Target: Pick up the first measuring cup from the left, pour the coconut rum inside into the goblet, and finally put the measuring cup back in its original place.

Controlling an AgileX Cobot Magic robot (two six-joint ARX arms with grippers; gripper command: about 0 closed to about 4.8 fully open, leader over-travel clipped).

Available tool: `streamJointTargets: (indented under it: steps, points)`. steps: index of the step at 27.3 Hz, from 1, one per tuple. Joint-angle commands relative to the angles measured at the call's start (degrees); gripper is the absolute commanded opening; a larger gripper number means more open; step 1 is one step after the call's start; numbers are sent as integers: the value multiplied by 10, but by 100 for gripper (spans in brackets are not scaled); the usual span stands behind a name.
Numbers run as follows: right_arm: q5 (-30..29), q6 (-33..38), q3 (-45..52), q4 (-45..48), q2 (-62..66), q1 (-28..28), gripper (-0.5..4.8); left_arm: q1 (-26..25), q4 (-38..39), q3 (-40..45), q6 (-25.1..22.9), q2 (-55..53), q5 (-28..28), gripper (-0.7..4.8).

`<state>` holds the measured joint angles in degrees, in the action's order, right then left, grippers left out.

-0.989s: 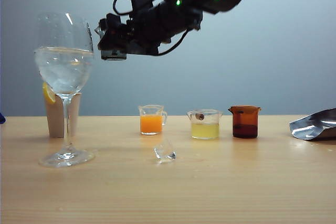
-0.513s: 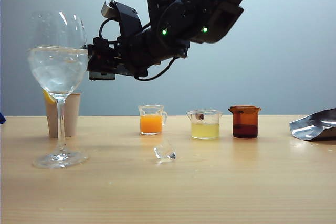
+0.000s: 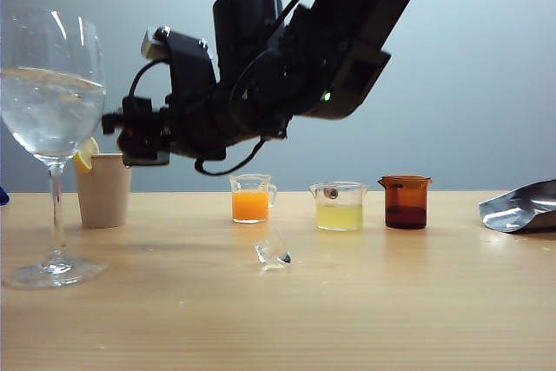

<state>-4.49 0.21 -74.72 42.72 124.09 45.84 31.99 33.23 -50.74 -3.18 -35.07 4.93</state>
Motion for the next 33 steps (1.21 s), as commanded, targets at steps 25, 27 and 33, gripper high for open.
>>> streamJointTargets:
  steps: [25,27,33]
  points:
    - [89,-16,-94,54,142,-15,13,0,14,-3,-15,1,-12,-6]
    - [89,-17,-94,41,143,-17,12,0,17,-3,-16,1,-12,-6]
    - [89,-17,-94,38,144,-19,12,0,20,-3,-26,1,-12,-6]
